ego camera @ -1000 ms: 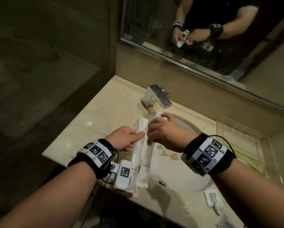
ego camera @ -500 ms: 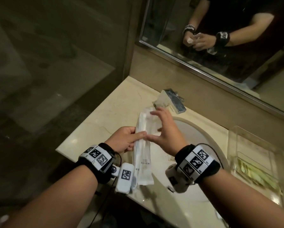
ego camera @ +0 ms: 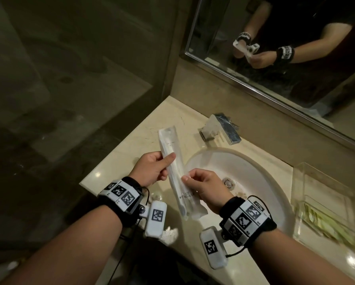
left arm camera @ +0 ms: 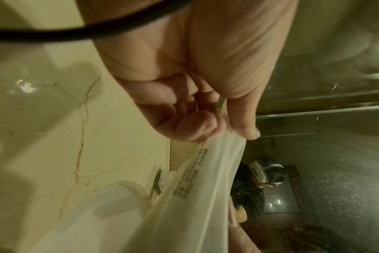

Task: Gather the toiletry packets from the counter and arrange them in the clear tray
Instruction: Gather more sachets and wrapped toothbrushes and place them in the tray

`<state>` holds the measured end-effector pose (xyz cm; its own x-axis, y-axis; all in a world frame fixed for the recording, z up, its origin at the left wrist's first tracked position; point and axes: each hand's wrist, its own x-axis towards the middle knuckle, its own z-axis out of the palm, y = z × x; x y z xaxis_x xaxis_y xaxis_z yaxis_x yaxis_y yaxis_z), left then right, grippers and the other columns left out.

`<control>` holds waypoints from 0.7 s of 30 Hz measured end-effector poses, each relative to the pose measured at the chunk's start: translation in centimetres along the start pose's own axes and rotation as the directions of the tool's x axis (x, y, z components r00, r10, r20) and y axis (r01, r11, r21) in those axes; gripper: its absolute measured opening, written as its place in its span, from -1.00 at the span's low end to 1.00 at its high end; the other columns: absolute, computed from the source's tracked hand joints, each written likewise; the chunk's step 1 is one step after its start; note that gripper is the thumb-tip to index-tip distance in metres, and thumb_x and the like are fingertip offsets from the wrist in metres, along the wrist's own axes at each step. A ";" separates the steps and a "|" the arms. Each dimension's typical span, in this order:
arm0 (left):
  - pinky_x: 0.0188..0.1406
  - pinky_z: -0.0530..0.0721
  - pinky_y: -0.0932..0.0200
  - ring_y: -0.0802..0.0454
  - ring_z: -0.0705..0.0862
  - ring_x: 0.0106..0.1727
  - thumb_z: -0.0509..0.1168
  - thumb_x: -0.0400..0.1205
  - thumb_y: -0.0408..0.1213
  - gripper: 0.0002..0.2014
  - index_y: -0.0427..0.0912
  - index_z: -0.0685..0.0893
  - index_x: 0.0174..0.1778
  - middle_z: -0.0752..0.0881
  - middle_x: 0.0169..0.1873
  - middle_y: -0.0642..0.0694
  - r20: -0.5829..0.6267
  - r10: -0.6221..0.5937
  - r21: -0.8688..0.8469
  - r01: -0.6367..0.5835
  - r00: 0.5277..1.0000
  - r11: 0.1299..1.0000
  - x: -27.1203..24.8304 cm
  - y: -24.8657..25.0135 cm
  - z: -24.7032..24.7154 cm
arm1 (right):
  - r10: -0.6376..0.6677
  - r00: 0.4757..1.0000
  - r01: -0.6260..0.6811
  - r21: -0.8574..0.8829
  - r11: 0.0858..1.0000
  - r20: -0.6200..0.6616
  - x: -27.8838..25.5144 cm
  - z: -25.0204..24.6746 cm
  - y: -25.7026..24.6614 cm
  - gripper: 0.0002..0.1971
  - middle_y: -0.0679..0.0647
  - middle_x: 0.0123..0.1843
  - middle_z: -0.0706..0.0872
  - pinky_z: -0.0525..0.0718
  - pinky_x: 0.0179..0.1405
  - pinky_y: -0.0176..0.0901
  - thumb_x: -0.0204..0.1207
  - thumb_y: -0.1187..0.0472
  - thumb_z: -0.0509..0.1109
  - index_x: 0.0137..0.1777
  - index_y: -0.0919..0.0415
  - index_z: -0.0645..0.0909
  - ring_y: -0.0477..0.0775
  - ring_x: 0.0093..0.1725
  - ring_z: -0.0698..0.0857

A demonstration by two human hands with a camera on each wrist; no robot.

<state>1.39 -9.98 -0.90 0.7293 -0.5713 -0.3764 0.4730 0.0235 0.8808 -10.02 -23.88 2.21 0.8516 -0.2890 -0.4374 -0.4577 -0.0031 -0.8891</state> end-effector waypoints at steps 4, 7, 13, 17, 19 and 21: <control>-0.61 0.49 0.31 0.11 0.47 -0.61 0.43 0.58 -0.25 -0.85 -0.29 0.71 -0.18 0.55 -0.64 -0.04 -0.018 0.033 0.040 -0.032 0.999 0.999 -0.4 0.1 -0.2 | 0.007 1.000 -0.007 0.000 1.000 0.028 -0.1 0.2 0.4 -0.88 0.14 -0.31 0.65 0.53 -0.45 -0.34 0.54 0.27 0.44 -0.22 0.25 0.65 -0.05 -0.42 0.58; -0.61 0.50 0.30 0.09 0.46 -0.58 0.42 0.58 -0.27 -0.86 -0.28 0.70 -0.21 0.54 -0.63 -0.05 -0.072 0.042 0.005 -0.041 0.997 0.999 -0.5 0.0 -0.9 | 0.039 0.989 -0.034 -0.040 0.999 0.142 -0.1 0.2 0.6 -0.80 0.22 -0.11 0.76 0.68 -0.20 -0.13 0.48 0.18 0.52 0.01 0.28 0.68 0.09 -0.20 0.71; -0.64 0.53 0.33 0.15 0.48 -0.60 0.39 0.60 -0.27 -0.85 -0.30 0.65 -0.15 0.54 -0.54 -0.08 -0.086 -0.069 -0.156 0.055 0.994 0.986 -1.6 -0.3 -2.1 | 0.002 0.980 0.020 -0.110 0.994 0.201 1.3 2.0 0.2 -0.85 0.12 -0.22 0.77 0.64 -0.37 -0.22 0.49 0.23 0.50 0.00 0.27 0.71 0.00 -0.35 0.70; -0.64 0.50 0.34 0.15 0.45 -0.63 0.41 0.59 -0.31 -0.85 -0.34 0.65 -0.18 0.52 -0.59 -0.09 -0.150 -0.074 -0.090 0.061 0.986 0.994 -2.3 -0.9 -3.9 | 0.029 0.964 0.019 -0.176 0.984 0.265 2.7 3.8 0.1 -0.77 0.16 -0.21 0.75 0.61 -0.36 -0.22 0.48 0.16 0.52 -0.02 0.34 0.71 0.03 -0.33 0.67; -0.62 0.49 0.34 0.13 0.45 -0.60 0.43 0.58 -0.30 -0.84 -0.31 0.64 -0.23 0.52 -0.53 -0.12 -0.245 -0.061 -0.095 0.038 0.968 0.995 -2.6 -1.1 -5.4 | 0.049 0.968 -0.017 -0.133 0.991 0.244 3.3 3.9 0.1 -0.81 0.13 -0.19 0.74 0.62 -0.34 -0.22 0.49 0.14 0.51 -0.08 0.27 0.69 0.02 -0.29 0.66; -0.61 0.51 0.34 0.12 0.46 -0.58 0.44 0.57 -0.28 -0.83 -0.27 0.61 -0.23 0.54 -0.44 -0.15 -0.330 -0.067 -0.143 0.021 0.942 0.990 -2.7 -1.1 -6.8 | 0.050 0.987 -0.041 -0.065 0.997 0.154 3.7 2.9 0.0 -0.86 0.10 -0.13 0.75 0.65 -0.26 -0.19 0.53 0.14 0.46 -0.07 0.22 0.65 -0.02 -0.24 0.67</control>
<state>2.24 -2.86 -2.80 0.8179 -0.2692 -0.5085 0.5538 0.1287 0.8226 -6.15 -22.12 0.17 0.8565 -0.1383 -0.4972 -0.5078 -0.0540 -0.8598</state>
